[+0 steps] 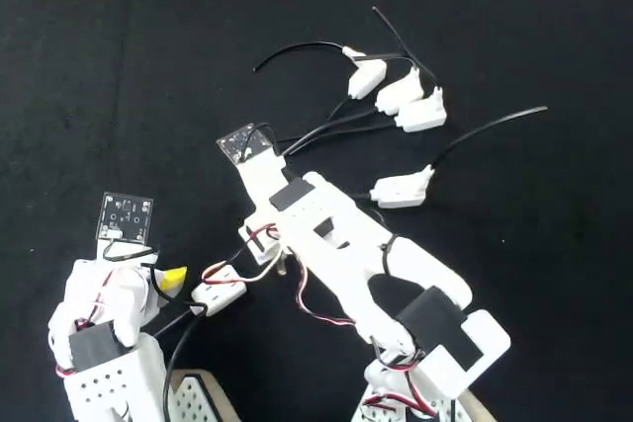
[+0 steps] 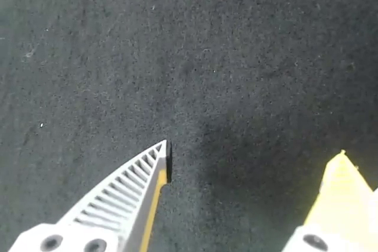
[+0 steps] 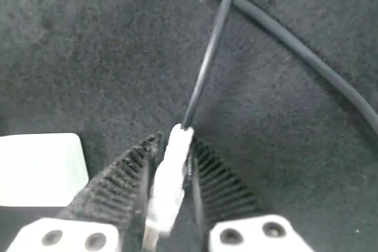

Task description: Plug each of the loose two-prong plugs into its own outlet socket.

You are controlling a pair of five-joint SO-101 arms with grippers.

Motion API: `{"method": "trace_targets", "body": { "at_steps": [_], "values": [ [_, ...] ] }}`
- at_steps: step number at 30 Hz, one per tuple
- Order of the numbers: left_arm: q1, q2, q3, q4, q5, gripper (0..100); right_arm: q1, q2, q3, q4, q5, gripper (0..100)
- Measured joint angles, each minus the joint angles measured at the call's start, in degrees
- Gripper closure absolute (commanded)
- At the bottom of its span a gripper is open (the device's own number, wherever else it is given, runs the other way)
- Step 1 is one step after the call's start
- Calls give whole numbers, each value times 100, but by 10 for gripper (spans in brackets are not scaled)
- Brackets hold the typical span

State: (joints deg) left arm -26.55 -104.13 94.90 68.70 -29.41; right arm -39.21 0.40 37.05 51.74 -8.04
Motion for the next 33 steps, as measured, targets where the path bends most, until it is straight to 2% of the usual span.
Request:
{"method": "trace_targets", "body": {
  "at_steps": [9,15,19,26,30,33],
  "values": [
    [0,0,0,-18,0,604,0,-316,35,0,-9,987],
    [0,0,0,-18,0,604,-440,-2048,993,-35,9,987],
    [0,0,0,-18,26,604,-738,-3578,1996,-536,167,987],
    [0,0,-88,-466,1152,604,-1037,-5600,3218,-1073,176,987],
    [185,0,-88,-659,1266,604,-1037,-5793,3420,-1160,220,987],
    [193,0,-88,-668,1266,604,-756,-5442,3429,-1257,536,987]
  ]
}}
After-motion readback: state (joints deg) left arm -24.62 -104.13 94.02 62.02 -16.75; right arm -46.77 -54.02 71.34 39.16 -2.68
